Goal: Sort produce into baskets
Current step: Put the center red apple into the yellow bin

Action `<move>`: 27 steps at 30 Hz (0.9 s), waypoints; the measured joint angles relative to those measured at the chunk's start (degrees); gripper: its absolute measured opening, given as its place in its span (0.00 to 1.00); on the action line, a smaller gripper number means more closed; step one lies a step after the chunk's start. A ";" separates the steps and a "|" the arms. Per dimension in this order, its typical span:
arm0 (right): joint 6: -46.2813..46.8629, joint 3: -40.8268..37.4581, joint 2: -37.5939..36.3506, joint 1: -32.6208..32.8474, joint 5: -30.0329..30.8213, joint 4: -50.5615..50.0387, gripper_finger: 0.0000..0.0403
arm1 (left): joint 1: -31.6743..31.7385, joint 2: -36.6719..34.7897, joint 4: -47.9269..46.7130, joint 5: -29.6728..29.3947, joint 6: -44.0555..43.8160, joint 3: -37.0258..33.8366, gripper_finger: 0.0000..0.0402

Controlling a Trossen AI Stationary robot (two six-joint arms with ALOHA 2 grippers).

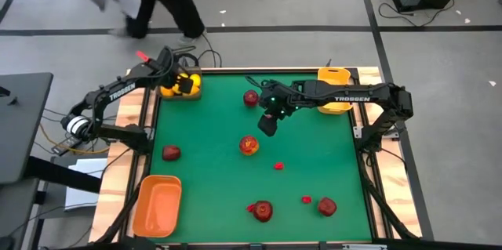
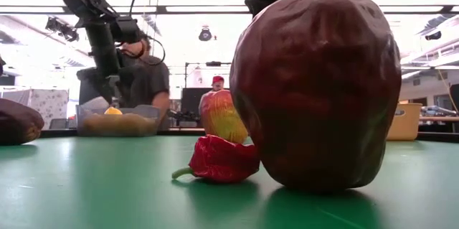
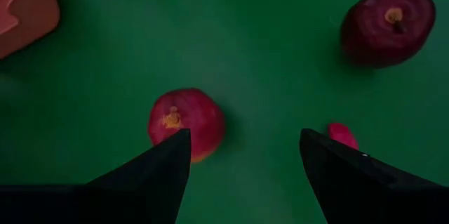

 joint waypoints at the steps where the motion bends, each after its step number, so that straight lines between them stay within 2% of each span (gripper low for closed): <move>1: 0.12 0.00 0.00 -0.02 0.02 0.06 0.69 | -0.01 -0.07 -0.24 0.10 0.00 0.44 0.73; 8: 4.01 0.00 0.00 -0.59 0.45 0.42 0.69 | -0.04 -0.07 1.04 1.28 3.22 4.80 0.73; 13: 7.70 0.00 0.00 -0.54 0.43 0.86 0.69 | -0.65 -2.80 -0.26 5.82 3.32 7.77 0.73; 17: 7.00 0.00 0.34 -0.51 0.14 6.45 0.69 | -1.38 -6.15 -0.93 3.83 3.14 6.86 0.73; 22: 6.58 0.04 1.01 -0.79 0.43 17.43 0.69 | -4.01 -11.49 0.20 13.95 0.44 5.33 0.73; 27: 9.28 0.07 0.74 -0.30 -1.27 21.76 0.68 | -10.53 -14.01 4.15 15.33 0.58 5.25 0.73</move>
